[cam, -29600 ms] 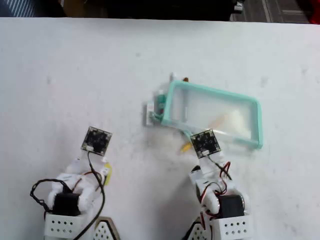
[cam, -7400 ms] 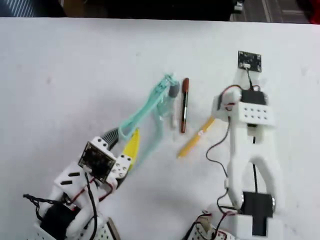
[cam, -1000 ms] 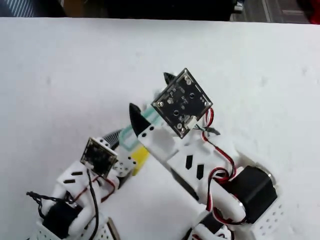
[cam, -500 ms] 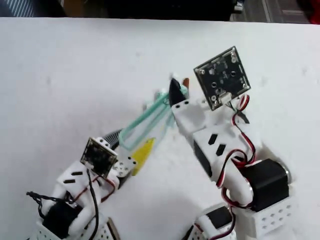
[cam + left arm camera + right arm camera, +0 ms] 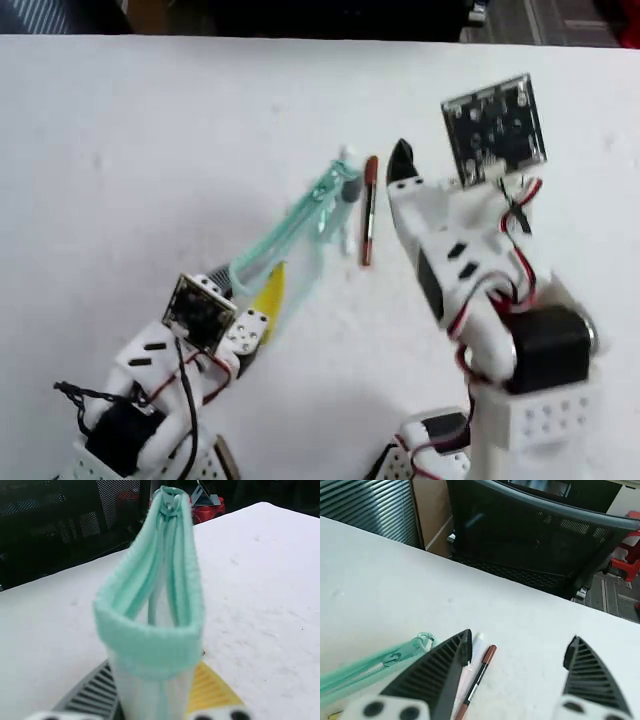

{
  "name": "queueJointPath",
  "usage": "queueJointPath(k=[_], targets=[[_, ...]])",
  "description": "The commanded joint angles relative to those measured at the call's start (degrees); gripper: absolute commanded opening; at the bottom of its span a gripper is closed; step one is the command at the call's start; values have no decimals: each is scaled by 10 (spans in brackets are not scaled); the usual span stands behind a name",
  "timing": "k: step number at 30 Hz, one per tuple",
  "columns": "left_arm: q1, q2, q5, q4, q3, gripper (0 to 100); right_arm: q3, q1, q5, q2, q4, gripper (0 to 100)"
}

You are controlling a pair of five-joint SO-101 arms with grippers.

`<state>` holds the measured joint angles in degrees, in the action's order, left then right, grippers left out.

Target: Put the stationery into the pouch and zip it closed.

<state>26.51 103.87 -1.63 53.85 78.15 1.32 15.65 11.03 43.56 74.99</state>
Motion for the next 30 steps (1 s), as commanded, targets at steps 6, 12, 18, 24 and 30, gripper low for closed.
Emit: queueJointPath(k=[6,12,18,24,30], targets=[[-17,7,-54,-19,-8,22,-7,-38,3,-136,-7,283],[-56,7,-54,-15,-31,22,-7,-34,4,-186,-15,283],[-76,8,-54,-18,-33,22,-6,-34,6,-229,-48,283],[-64,8,-46,-18,-30,23,-34,-34,6,-327,-64,234],[-52,8,-22,-15,-28,23,-105,-16,7,-456,-60,197]])
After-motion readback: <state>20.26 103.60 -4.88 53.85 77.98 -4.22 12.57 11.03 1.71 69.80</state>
